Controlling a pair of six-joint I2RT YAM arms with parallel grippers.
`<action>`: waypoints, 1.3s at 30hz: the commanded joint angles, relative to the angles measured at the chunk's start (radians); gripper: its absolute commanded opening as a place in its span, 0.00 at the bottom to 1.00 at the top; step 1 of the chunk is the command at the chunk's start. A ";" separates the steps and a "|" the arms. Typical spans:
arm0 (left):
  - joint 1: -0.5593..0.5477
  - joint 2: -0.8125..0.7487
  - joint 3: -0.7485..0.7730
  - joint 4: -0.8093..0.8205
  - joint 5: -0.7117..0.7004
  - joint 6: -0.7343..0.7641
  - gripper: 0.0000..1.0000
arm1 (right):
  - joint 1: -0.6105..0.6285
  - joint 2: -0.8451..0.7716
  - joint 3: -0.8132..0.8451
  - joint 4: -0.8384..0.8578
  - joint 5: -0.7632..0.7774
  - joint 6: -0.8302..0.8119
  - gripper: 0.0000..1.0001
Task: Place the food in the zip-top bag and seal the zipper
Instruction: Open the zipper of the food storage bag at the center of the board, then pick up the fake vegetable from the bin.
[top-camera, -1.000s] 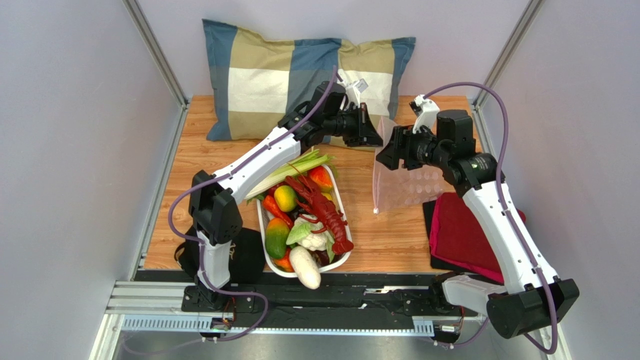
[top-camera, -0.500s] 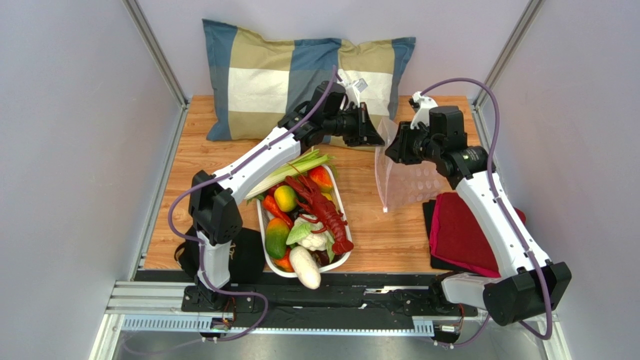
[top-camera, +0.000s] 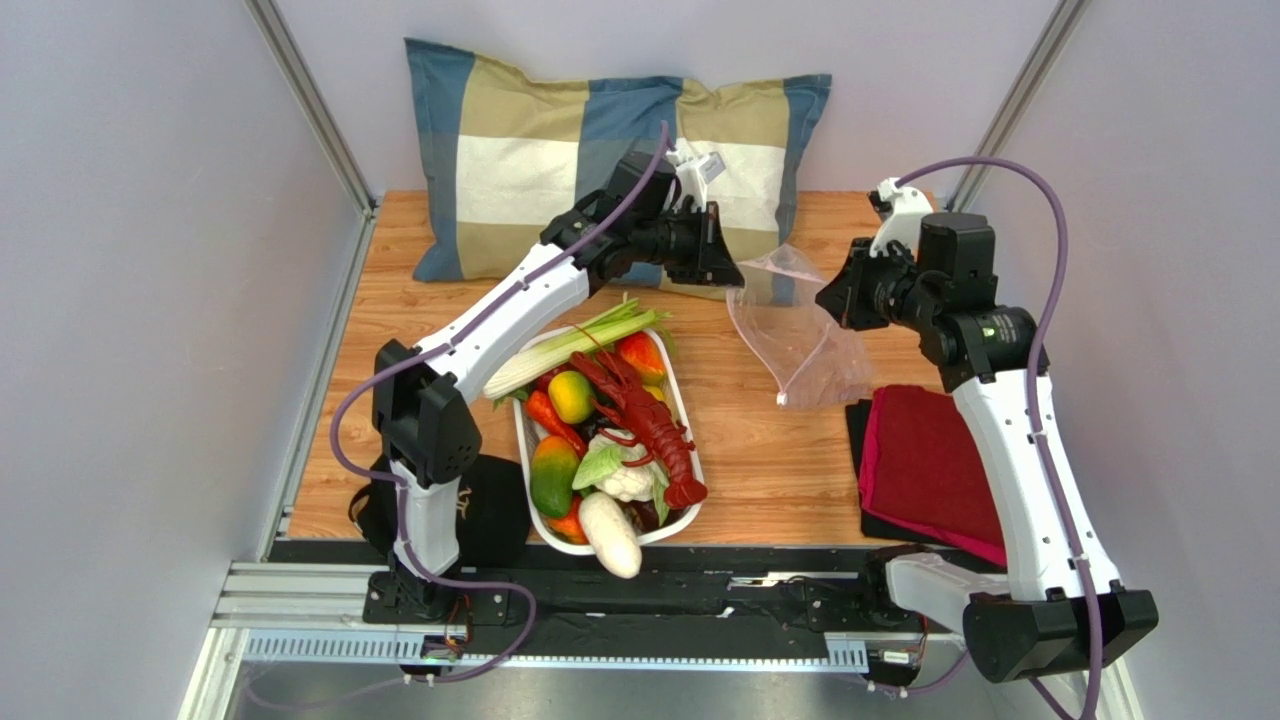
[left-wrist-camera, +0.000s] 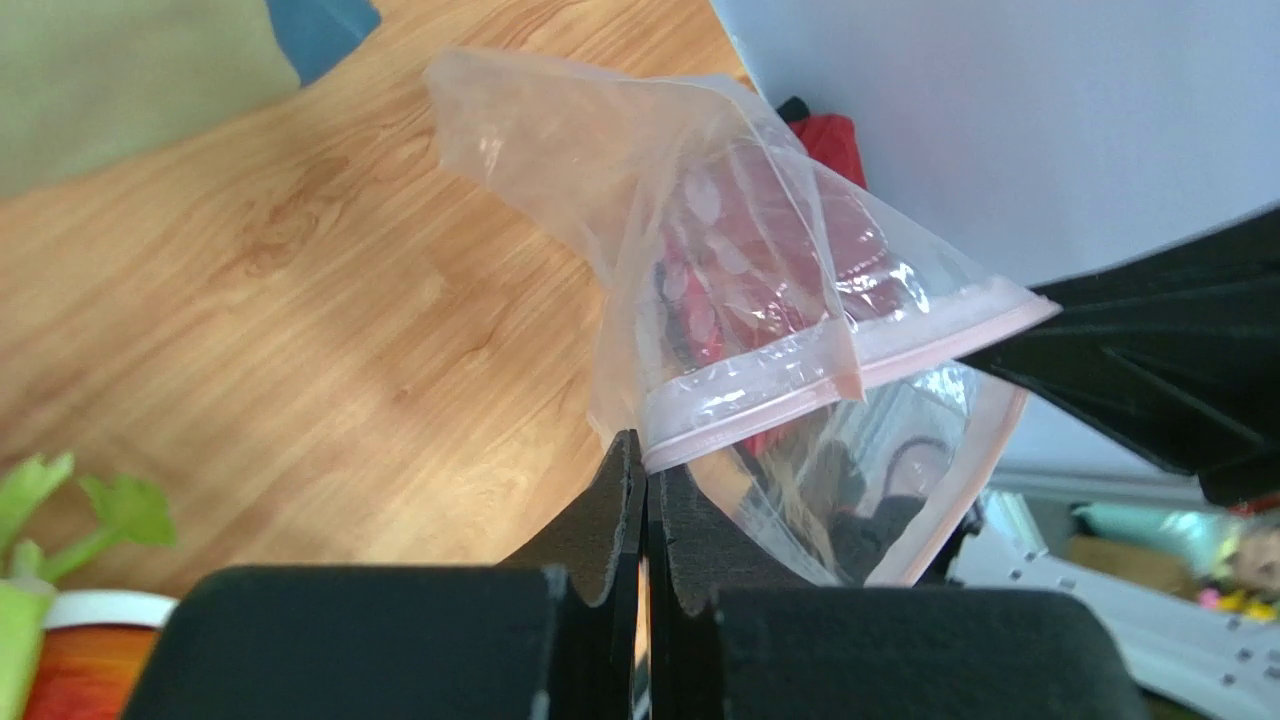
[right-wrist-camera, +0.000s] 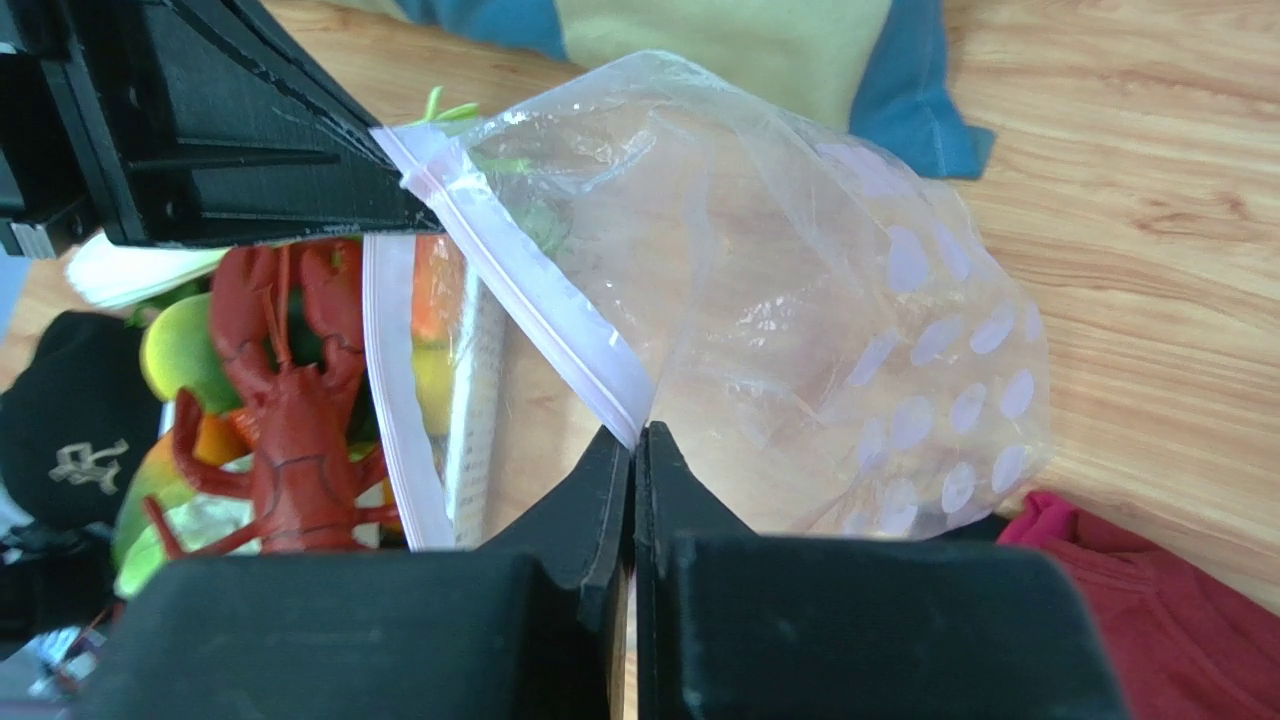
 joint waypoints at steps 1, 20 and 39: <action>0.036 -0.032 0.120 -0.123 0.012 0.277 0.00 | -0.067 -0.047 0.065 -0.073 -0.100 -0.032 0.00; 0.201 -0.240 0.018 -0.269 0.353 0.538 0.98 | -0.041 0.046 -0.094 0.210 -0.329 0.403 0.00; 0.294 -0.463 -0.258 -0.566 0.361 1.451 0.89 | -0.034 0.073 -0.103 0.232 -0.280 0.427 0.00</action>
